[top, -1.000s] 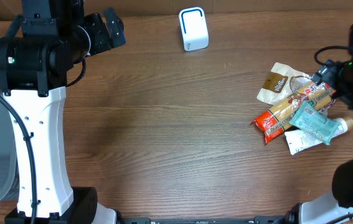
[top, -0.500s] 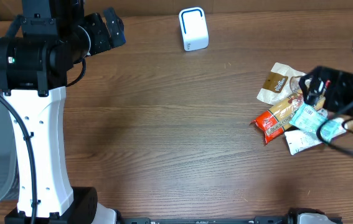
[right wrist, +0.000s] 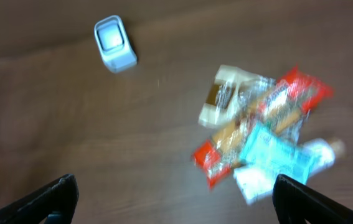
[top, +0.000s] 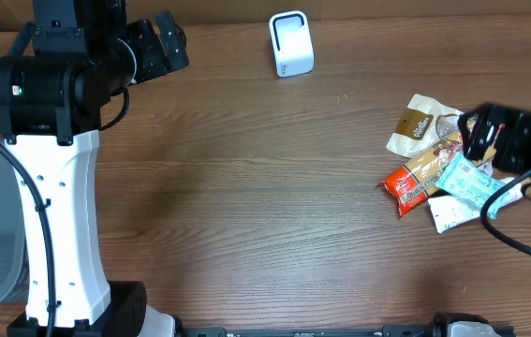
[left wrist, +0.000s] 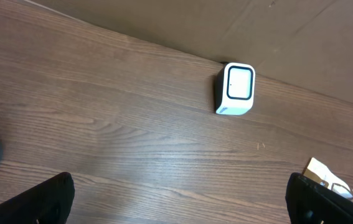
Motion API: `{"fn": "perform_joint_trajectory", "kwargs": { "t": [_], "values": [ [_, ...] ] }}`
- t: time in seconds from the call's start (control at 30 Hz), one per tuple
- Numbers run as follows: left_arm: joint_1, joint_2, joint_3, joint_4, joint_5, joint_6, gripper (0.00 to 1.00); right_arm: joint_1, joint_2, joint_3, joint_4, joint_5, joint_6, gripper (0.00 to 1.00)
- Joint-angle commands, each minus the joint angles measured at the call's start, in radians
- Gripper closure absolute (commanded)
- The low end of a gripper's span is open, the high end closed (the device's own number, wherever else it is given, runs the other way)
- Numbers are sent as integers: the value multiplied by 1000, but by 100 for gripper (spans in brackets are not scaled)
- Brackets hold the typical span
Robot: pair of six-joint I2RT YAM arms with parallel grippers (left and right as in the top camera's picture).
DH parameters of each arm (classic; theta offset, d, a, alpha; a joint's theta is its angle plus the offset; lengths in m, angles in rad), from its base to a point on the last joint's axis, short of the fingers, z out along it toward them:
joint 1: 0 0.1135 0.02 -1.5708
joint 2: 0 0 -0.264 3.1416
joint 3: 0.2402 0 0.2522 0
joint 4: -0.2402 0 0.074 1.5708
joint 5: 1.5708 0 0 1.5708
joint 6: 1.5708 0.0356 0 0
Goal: Scan the item barcode
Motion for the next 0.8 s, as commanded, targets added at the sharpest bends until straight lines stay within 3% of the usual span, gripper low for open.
{"fn": "perform_joint_trajectory", "kwargs": {
  "t": [0.0,0.23,0.57,0.77],
  "values": [
    [3,6,6,3,-7,-14,0,51,-31,-31,107,86,-5,0],
    [3,6,6,3,-7,-14,0,181,-242,-418,575,236,-5,0],
    [3,6,6,3,-7,-14,1,181,-663,-1240,1279,182,-4,0],
    [3,6,6,3,-7,-14,0,198,-853,-1548,1489,175,-5,0]
  ]
}}
